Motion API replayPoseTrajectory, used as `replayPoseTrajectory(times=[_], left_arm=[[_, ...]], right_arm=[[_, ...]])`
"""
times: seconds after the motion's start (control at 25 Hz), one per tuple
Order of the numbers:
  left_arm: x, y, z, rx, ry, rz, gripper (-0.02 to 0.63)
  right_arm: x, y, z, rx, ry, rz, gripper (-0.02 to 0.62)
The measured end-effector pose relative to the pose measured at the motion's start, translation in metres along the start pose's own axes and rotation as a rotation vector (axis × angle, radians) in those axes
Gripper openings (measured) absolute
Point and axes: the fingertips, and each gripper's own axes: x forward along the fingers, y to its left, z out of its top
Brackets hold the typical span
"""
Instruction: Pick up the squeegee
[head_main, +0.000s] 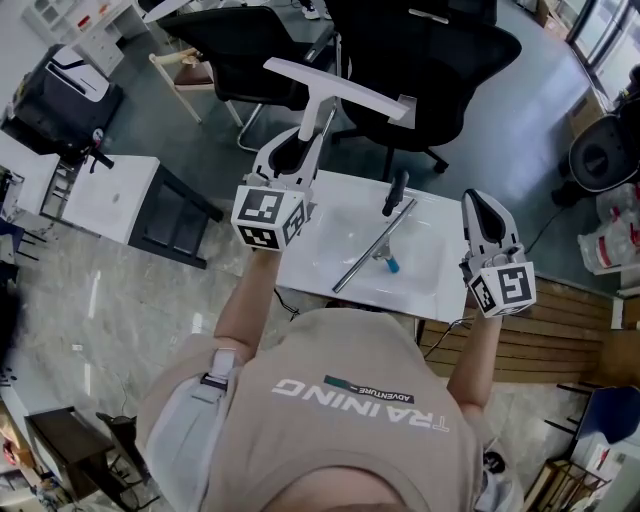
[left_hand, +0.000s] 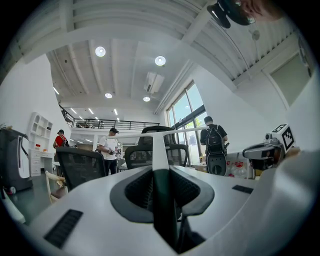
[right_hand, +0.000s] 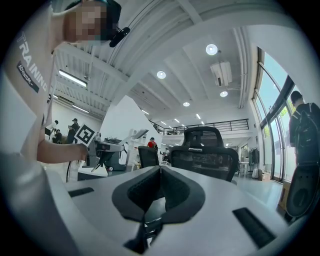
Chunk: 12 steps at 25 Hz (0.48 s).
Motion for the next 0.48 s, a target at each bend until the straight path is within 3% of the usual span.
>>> replayPoseTrajectory(times=[0.48], left_arm=[[-0.0018, -0.0001, 0.0005, -0.003, 0.003, 0.009, 0.098]], right_arm=[[0.0027, -0.0009, 0.0005, 0.008, -0.004, 0.013, 0.032]])
